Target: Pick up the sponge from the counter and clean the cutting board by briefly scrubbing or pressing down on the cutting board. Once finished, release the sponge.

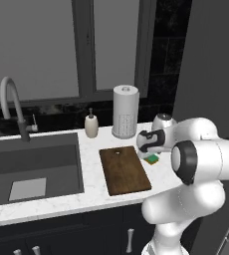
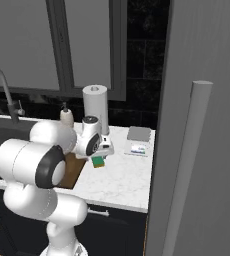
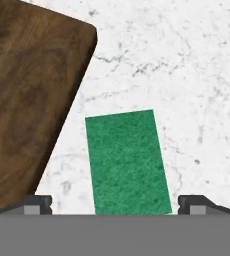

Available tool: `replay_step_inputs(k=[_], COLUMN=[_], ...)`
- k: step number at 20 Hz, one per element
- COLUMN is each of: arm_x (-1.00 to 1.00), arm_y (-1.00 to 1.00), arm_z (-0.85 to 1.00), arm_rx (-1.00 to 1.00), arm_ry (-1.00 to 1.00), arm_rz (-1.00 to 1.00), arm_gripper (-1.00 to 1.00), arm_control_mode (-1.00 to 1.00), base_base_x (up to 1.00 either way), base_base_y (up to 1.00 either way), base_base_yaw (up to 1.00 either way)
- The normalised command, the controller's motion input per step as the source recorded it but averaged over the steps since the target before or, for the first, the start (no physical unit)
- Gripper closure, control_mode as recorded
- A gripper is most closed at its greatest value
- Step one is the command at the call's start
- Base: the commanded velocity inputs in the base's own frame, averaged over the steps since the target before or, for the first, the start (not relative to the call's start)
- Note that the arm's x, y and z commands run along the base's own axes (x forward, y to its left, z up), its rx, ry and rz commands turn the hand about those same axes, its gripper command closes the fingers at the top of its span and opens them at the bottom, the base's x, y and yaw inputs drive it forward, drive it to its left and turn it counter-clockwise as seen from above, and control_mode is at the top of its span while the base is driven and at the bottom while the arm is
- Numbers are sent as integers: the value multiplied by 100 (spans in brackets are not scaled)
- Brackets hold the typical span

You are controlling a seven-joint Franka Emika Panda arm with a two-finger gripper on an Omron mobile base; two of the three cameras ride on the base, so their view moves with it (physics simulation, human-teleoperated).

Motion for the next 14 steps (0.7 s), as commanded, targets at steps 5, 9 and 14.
replay_step_inputs(k=[5,9,14], arm_x=[18,26,23], arm_y=[-2,0,-2], arm_z=[-25,-18,-12], arm_rx=[0,0,0], arm_ry=[0,0,0], arm_rz=[3,3,3], arm_gripper=[-100,-100,-100], arm_control_mode=[-100,-100,-100], base_base_x=[0,0,0], base_base_y=[0,0,0], base_base_yaw=[0,0,0])
